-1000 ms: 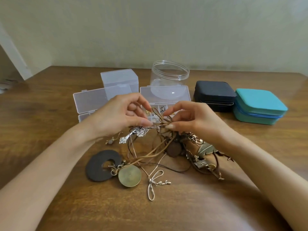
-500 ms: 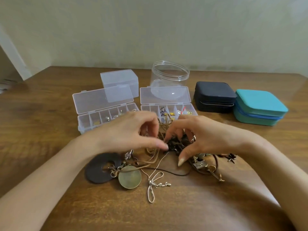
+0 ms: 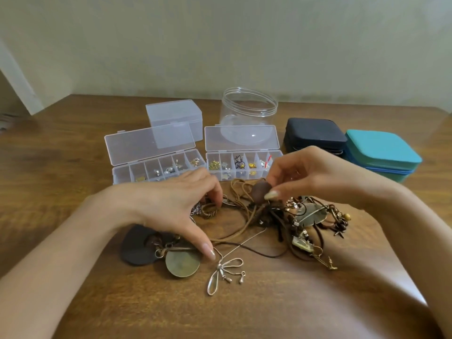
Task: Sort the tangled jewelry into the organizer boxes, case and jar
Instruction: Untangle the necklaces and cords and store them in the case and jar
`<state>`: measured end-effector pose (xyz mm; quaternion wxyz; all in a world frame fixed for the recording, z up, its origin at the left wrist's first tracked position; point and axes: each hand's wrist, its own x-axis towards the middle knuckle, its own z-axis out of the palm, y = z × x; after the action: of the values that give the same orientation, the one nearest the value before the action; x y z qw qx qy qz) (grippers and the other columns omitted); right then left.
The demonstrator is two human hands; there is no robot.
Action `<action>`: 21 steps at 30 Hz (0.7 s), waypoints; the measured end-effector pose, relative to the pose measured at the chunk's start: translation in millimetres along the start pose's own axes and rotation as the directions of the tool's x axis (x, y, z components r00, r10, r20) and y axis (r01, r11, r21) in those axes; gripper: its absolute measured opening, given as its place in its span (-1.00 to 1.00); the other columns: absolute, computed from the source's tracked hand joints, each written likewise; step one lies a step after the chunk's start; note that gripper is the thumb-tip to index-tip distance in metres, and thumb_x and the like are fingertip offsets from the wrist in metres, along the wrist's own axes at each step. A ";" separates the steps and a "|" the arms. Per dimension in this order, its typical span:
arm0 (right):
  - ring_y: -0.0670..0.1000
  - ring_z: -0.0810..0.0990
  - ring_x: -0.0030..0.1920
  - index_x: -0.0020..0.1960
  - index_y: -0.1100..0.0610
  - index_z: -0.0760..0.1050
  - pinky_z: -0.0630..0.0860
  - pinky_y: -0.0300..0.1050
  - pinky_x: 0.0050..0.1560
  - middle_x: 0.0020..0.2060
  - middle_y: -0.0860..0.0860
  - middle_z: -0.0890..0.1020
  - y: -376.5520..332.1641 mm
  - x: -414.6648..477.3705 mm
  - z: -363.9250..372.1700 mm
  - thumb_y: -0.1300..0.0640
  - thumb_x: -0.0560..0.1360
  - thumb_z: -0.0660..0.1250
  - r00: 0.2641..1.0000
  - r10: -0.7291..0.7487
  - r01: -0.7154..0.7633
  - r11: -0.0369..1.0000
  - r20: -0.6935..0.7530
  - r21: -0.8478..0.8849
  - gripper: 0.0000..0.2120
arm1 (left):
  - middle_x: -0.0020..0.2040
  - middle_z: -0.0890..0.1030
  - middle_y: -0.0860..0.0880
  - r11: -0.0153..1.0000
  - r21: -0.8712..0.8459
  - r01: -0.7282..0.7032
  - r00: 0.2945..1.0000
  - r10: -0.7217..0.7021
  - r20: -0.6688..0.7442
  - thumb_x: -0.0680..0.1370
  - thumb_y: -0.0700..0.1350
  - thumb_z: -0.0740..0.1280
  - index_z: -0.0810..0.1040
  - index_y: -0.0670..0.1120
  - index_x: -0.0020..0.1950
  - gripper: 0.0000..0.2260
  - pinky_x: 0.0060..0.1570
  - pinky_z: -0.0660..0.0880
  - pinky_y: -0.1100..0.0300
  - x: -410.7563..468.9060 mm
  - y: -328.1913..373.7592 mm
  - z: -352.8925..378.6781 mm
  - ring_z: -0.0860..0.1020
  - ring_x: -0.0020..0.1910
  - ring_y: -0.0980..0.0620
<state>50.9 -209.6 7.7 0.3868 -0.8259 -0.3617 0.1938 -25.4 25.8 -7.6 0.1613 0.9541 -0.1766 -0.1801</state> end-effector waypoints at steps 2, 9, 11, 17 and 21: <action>-0.09 0.61 -0.28 -0.15 0.14 0.58 0.48 -0.33 -0.24 -0.33 0.01 0.65 -0.4 0.8 1.7 0.07 0.34 0.46 0.999 -0.022 0.024 0.997 -0.033 0.070 -0.83 | 0.07 0.26 0.26 1.000 0.010 -0.004 1.000 0.004 -0.006 0.32 0.27 0.43 0.33 0.22 0.06 -0.57 0.04 0.34 0.40 1.1 0.0 -0.4 0.25 0.11 0.38; 0.09 0.67 -0.26 -0.05 0.25 0.44 0.63 -0.09 -0.17 -0.27 0.11 0.67 -6.4 1.8 7.2 0.17 0.37 0.36 0.986 -0.044 0.116 0.876 -0.163 0.467 -0.78 | 0.07 0.35 0.19 0.999 0.037 -0.024 0.999 0.025 -0.032 0.52 0.07 0.31 0.45 0.14 -0.11 -0.93 0.07 0.40 0.30 1.6 0.0 -4.1 0.40 0.05 0.25; 0.11 0.67 -0.27 -0.07 0.22 0.42 0.63 -0.05 -0.18 -0.28 0.13 0.66 -8.1 2.2 8.9 0.17 0.36 0.35 0.982 -0.043 0.138 0.832 -0.186 0.537 -0.79 | 0.04 0.41 0.17 0.999 0.022 -0.030 0.998 0.031 -0.054 0.53 0.03 0.31 0.43 0.13 -0.11 -0.93 0.01 0.40 0.35 0.7 -0.6 -6.7 0.42 0.01 0.25; 0.10 0.66 -0.31 -0.10 0.18 0.41 0.61 -0.07 -0.25 -0.29 0.10 0.65 -7.8 3.3 10.0 0.16 0.38 0.34 0.965 -0.008 0.170 0.780 -0.263 0.602 -0.84 | -0.06 0.60 0.16 0.973 -0.228 -0.029 0.997 0.010 -0.081 0.43 0.09 0.38 0.50 0.08 -0.02 -0.81 -0.05 0.50 0.38 -8.2 0.2 -15.9 0.56 -0.05 0.27; 0.05 0.63 -0.32 -0.07 0.18 0.42 0.59 -0.15 -0.28 -0.30 0.07 0.63 -6.1 3.1 8.9 0.14 0.37 0.35 0.958 0.002 0.176 0.787 -0.287 0.591 -0.80 | -0.19 0.61 0.11 0.972 -0.234 -0.037 0.913 -0.062 -0.403 0.45 0.00 0.38 0.52 0.05 -0.07 -0.90 -0.23 0.44 0.45 -4.2 -5.3 -20.0 0.57 -0.21 0.27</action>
<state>44.9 -200.2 6.8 0.6871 -0.6574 -0.2608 0.1664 -19.6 37.0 9.3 0.3056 0.9458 -0.1102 0.0017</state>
